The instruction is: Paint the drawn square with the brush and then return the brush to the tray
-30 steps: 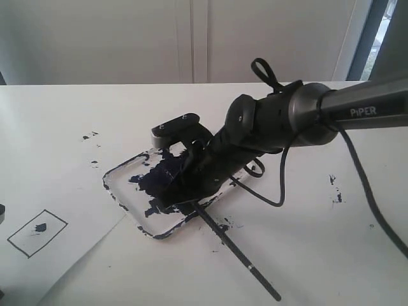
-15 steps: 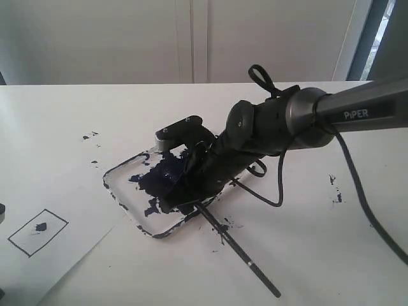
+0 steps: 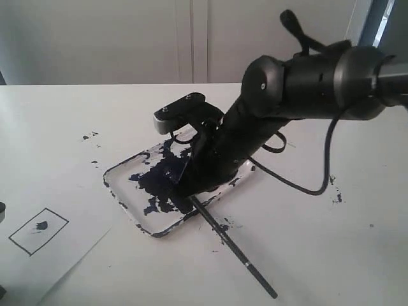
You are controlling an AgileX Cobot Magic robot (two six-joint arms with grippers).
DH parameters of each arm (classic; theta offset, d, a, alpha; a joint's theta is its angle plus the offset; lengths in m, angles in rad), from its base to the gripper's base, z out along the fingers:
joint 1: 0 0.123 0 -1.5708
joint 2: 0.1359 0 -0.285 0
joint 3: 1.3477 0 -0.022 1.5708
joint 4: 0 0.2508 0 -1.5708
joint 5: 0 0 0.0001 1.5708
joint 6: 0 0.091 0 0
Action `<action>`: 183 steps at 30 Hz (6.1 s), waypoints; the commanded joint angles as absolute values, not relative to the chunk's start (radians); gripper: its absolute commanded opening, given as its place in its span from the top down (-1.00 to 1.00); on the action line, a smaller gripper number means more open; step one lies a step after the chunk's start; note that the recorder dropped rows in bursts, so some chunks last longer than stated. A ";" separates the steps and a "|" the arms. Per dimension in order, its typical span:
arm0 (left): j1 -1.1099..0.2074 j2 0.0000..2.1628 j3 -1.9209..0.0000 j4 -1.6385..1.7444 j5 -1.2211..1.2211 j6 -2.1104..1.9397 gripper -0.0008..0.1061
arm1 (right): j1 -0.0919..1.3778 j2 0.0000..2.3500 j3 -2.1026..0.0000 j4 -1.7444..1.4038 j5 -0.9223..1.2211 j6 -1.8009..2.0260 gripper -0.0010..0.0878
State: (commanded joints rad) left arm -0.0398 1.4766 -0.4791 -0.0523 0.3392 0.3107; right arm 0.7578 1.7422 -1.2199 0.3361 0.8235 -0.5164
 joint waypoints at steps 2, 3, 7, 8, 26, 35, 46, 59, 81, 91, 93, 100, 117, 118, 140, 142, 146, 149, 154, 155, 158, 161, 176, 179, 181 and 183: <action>-0.042 1.477 -0.479 -0.052 0.341 0.306 -0.07 | 0.758 1.705 -1.195 0.296 0.823 -0.495 0.98; -0.042 1.477 -0.479 -0.052 0.343 0.306 -0.07 | 0.758 1.686 -1.181 0.269 0.823 -0.477 0.98; -0.042 1.477 -0.479 -0.055 0.346 0.306 -0.07 | 0.759 1.617 -1.120 0.223 0.855 -0.433 0.98; -0.042 1.477 -0.479 -0.055 0.348 0.306 -0.07 | 0.760 1.599 -1.097 0.223 0.857 -0.433 0.98; -0.042 1.477 -0.479 -0.055 0.350 0.310 -0.07 | 0.903 1.265 -0.598 0.233 0.408 -0.320 0.98; -0.042 1.477 -0.479 -0.055 0.347 0.310 -0.07 | 1.005 1.234 -0.433 0.228 0.196 -0.259 0.98; -0.042 1.477 -0.479 -0.055 0.344 0.310 -0.07 | 1.005 1.248 -0.406 0.226 0.040 -0.270 0.23; -0.042 1.477 -0.479 -0.055 0.351 0.312 -0.07 | 0.955 1.403 -0.406 0.226 -0.087 -0.292 0.04; -0.042 1.477 -0.479 -0.053 0.350 0.314 -0.07 | 0.936 1.491 -0.406 0.229 -0.134 -0.294 0.05; -0.042 1.477 -0.479 -0.053 0.350 0.314 -0.07 | 0.936 1.524 -0.406 0.229 -0.147 -0.318 0.18; -0.042 1.477 -0.479 -0.053 0.350 0.314 -0.07 | 0.936 1.539 -0.406 0.229 -0.157 -0.318 0.18; -0.042 1.477 -0.479 -0.053 0.350 0.314 -0.07 | 0.936 1.545 -0.406 0.229 -0.191 -0.312 0.27; -0.042 1.477 -0.479 -0.053 0.350 0.314 -0.07 | 0.936 1.546 -0.407 0.233 -0.234 -0.314 0.96; -0.042 1.477 -0.479 -0.053 0.350 0.314 -0.07 | 0.936 1.546 -0.407 0.250 -0.233 -0.314 0.98; -0.042 1.477 -0.479 -0.053 0.351 0.314 -0.07 | 0.936 1.357 -0.414 0.428 -0.073 -0.199 0.98; -0.042 1.477 -0.479 -0.053 0.351 0.312 -0.07 | 0.934 1.300 -0.445 0.428 0.032 -0.202 0.98; -0.042 1.477 -0.479 -0.053 0.351 0.312 -0.07 | 0.883 1.235 -0.537 0.430 0.211 -0.237 0.98; -0.042 1.477 -0.479 -0.055 0.351 0.310 -0.07 | 0.818 1.229 -0.631 0.430 0.386 -0.369 0.98; -0.042 1.477 -0.479 -0.060 0.349 0.310 -0.07 | 0.744 1.229 -0.762 0.435 0.549 -0.484 0.98; -0.042 1.477 -0.479 -0.060 0.347 0.310 -0.07 | 0.735 1.231 -0.782 0.437 0.572 -0.500 0.98; -0.042 1.477 -0.479 -0.062 0.342 0.310 -0.07 | 0.701 1.243 -0.856 0.440 0.659 -0.535 0.98; -0.042 1.477 -0.479 -0.064 0.338 0.310 -0.07 | 0.677 1.275 -0.926 0.479 0.735 -0.557 0.98; -0.042 1.477 -0.479 -0.073 0.359 0.315 -0.07 | 0.664 1.664 -1.190 0.819 0.969 -0.768 0.98; -0.042 1.477 -0.479 -0.068 0.390 0.317 -0.07 | 0.675 1.727 -1.200 0.902 0.991 -0.825 0.98; -0.042 1.477 -0.479 -0.064 0.404 0.319 -0.07 | 0.695 1.749 -1.200 0.935 1.000 -0.849 0.98; -0.042 1.477 -0.479 -0.064 0.419 0.319 -0.07 | 0.710 1.758 -1.200 0.935 0.998 -0.849 0.98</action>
